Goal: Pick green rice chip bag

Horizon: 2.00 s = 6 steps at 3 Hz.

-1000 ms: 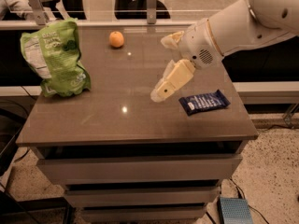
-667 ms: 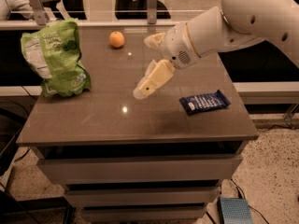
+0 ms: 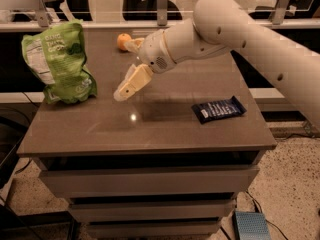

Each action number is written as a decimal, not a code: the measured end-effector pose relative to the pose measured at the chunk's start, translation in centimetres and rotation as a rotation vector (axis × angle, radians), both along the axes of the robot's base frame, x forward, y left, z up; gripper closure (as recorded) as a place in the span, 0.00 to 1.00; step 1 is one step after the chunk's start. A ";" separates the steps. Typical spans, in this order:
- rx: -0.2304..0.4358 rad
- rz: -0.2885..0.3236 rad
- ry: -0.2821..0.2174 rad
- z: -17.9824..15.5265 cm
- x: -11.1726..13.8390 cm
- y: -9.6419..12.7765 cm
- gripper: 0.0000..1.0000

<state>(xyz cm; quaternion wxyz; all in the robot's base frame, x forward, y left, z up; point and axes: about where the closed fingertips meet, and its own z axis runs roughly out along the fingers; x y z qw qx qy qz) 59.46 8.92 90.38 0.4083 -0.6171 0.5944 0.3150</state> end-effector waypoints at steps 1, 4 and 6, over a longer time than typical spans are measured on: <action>0.059 0.059 0.009 -0.7 1.2 4.6 0.00; 0.213 0.179 0.086 0.8 -0.5 14.9 0.18; 0.254 0.184 0.106 1.3 -1.2 15.9 0.64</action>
Offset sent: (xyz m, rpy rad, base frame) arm 0.0180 0.1460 -0.0085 0.1866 0.0644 0.1580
